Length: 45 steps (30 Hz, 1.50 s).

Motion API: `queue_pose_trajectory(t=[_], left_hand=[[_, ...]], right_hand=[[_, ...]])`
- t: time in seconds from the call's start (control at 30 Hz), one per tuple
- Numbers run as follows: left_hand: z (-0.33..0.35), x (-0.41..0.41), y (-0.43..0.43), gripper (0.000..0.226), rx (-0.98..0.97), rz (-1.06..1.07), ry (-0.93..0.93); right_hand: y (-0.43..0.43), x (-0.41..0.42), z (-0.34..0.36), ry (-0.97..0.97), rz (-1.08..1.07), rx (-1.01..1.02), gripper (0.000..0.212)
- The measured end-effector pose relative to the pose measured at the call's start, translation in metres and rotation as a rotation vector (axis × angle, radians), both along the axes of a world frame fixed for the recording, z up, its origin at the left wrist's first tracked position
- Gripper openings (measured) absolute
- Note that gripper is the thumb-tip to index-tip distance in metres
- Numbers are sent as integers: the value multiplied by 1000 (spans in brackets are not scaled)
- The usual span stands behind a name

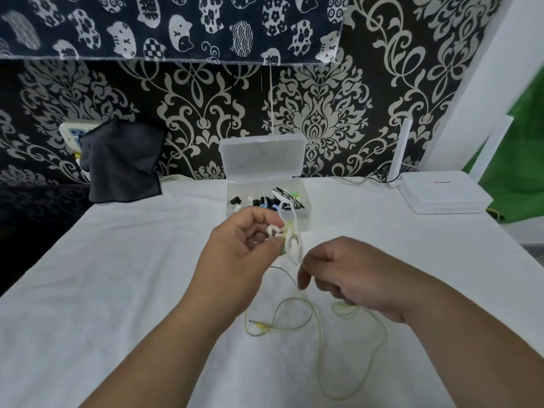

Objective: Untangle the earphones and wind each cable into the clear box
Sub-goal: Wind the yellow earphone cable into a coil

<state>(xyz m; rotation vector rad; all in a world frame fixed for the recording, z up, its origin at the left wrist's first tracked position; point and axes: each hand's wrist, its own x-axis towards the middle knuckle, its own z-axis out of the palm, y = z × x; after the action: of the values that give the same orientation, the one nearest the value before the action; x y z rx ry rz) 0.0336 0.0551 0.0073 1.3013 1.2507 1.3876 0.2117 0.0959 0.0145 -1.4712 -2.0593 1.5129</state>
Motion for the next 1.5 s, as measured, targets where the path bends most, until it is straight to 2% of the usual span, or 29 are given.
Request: queue_pose_trajectory(t=[0.13,0.3,0.43,0.5,0.57,0.67,0.77,0.87,0.97,1.07,1.2,1.37,1.5], left_hand=[[-3,-2,2,16,0,71,-31],[-6,-2,3,20,16,114,105],[-7,-4,1,25,59,152,395],[-7,-3,-1,24,78,142,590],[-6,-1,-3,23,79,102,694],[-3,1,-5,22,50,-7,660],[2,3,-7,25,5,-134,618],[4,4,-8,25,-25,-211,532],[5,2,-7,25,-50,-198,332],[3,0,-4,23,-39,-156,104],[-3,-2,1,17,-37,22,-42],[-8,-5,5,18,-58,142,-20],[-7,-5,4,20,-60,151,201]], right_hand=[[-6,-5,6,99,85,-81,36],[-6,-4,11,161,103,-98,35],[-5,-1,18,258,43,-74,36],[-4,0,22,349,-22,-34,35],[-2,1,24,443,-119,8,34],[4,4,20,424,-272,163,34],[6,7,18,154,-287,451,32],[7,8,16,43,-279,554,30],[10,9,11,-42,-288,412,32],[6,6,5,-130,-133,160,34],[-5,-3,4,-92,41,21,37],[-9,-9,11,138,92,-72,36],[-7,-6,16,195,28,-15,39]])
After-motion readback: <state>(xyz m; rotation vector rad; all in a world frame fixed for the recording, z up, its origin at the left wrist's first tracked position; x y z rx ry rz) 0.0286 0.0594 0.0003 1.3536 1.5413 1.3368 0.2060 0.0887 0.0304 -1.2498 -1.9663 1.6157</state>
